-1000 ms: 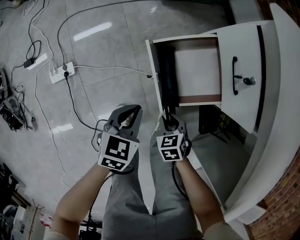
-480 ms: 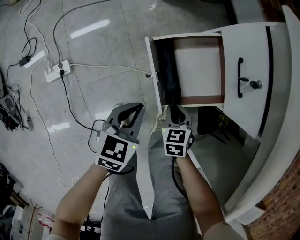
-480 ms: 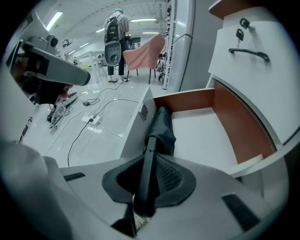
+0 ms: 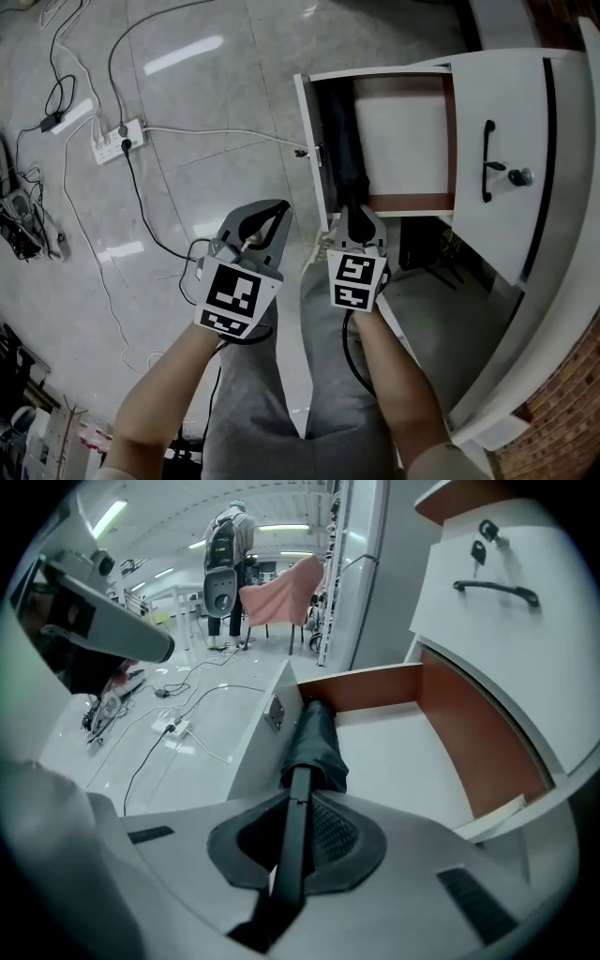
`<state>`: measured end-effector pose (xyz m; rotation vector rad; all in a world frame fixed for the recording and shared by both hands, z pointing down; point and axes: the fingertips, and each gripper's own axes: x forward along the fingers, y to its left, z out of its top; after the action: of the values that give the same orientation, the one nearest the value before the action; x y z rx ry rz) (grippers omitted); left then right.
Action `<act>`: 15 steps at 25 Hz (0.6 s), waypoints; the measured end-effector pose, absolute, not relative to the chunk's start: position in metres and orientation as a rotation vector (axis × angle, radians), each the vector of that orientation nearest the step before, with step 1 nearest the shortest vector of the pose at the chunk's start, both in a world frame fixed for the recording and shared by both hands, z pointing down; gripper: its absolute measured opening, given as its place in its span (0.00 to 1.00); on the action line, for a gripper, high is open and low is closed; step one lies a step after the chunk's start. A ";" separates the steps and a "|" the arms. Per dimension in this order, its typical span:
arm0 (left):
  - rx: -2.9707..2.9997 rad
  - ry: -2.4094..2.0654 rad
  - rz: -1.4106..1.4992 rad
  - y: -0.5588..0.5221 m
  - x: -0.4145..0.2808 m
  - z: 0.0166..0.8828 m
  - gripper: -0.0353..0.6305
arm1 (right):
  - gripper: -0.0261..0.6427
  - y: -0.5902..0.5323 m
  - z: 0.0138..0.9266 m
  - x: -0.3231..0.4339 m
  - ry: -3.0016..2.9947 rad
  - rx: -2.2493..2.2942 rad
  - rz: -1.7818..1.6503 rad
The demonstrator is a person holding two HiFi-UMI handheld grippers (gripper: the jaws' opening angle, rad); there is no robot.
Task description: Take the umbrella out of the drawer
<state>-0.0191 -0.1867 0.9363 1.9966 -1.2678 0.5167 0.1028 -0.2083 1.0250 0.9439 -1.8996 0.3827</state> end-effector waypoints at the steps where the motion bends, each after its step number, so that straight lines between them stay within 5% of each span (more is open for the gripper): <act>1: 1.994 -1.269 0.520 -0.187 -0.020 0.935 0.06 | 0.08 -0.211 1.021 0.105 -1.909 0.950 0.393; 15: 2.021 -1.334 0.532 -0.201 -0.017 0.859 0.06 | 0.06 -0.245 0.921 0.111 -1.979 0.931 0.509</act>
<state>-0.0171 -0.2007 0.8587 2.0206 -1.3343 0.5325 0.1109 -0.2455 0.9208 0.9306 -1.9793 0.5085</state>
